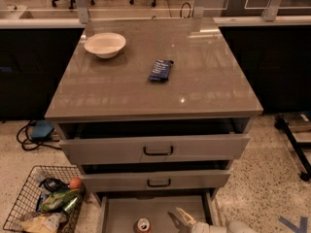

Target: Pick coke can from bottom drawer and place on counter

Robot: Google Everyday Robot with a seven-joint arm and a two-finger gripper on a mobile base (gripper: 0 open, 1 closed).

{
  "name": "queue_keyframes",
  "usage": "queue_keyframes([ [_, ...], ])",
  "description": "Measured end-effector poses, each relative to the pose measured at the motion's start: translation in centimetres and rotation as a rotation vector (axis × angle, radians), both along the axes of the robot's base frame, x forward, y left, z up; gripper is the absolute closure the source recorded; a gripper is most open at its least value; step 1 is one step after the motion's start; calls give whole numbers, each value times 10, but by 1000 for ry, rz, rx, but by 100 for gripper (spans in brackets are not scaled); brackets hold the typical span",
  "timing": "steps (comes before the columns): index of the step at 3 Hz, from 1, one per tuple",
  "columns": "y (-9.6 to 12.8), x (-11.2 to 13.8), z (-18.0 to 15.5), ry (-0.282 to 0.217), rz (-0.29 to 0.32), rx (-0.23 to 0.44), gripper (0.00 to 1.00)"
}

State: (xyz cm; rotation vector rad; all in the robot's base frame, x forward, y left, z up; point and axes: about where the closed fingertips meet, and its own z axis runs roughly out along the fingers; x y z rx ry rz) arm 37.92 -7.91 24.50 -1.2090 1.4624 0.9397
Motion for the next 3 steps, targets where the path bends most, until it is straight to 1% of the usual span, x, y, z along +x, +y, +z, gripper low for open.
queue_keyframes([
  [1,4,0,-1,-1,3,-3,0],
  [2,28,2,-5,-11,26,-24,0],
  [3,57,5,-10,-36,44,-28,0],
])
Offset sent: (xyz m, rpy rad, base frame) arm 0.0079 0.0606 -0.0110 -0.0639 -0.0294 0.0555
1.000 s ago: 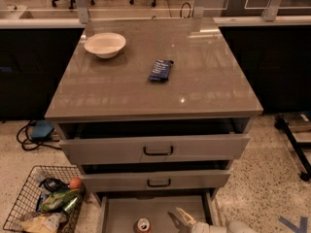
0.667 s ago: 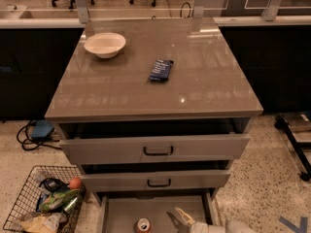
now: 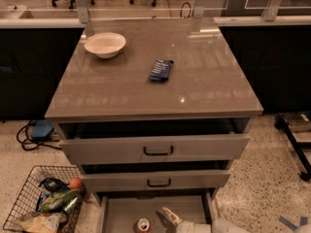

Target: Pick coke can from bottom drawer and place on counter

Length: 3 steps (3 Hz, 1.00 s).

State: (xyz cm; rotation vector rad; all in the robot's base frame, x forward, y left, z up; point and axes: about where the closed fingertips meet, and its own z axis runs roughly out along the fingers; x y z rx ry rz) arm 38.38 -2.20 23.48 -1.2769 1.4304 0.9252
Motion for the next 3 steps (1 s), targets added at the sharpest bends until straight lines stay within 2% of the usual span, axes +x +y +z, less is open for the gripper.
queue_keyframes([
  [3,42,18,-26,-26,6,13,0],
])
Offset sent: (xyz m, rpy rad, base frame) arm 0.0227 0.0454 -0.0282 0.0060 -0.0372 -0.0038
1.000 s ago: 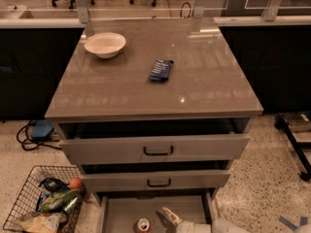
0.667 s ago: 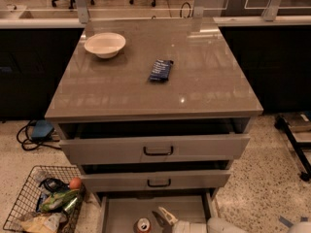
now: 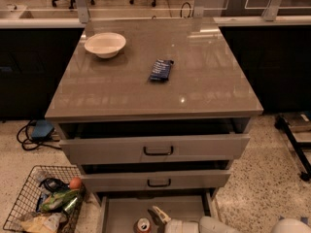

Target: Pick coke can from bottom drawer and place on counter

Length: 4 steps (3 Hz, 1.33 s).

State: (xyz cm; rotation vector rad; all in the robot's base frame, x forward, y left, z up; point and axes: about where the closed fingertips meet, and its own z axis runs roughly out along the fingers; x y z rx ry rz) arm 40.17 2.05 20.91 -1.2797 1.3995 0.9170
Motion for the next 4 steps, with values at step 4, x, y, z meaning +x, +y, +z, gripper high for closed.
queue_keyframes([
  [4,29,10,-14,-36,-2,42,32],
])
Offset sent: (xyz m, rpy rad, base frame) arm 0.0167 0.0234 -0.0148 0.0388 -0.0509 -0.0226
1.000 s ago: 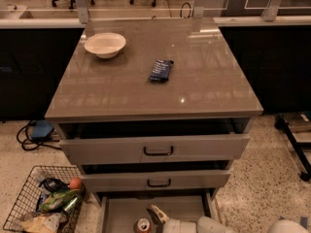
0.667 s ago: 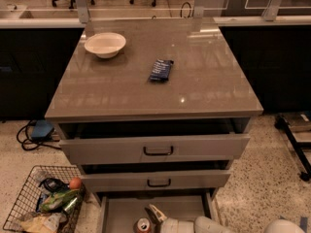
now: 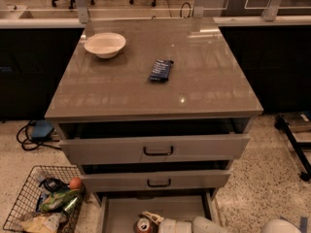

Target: Pick coke can from bottom drawer and place on counter

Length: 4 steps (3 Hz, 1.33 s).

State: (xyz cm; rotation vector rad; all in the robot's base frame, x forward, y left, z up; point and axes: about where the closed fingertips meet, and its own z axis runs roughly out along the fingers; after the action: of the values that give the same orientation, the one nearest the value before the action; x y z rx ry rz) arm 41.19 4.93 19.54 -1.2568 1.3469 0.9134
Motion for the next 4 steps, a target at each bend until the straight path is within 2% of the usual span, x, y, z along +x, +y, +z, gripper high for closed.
queue_keyframes([
  [3,5,-3,0,3,7,6,99],
  [4,6,-3,0,4,8,7,100],
])
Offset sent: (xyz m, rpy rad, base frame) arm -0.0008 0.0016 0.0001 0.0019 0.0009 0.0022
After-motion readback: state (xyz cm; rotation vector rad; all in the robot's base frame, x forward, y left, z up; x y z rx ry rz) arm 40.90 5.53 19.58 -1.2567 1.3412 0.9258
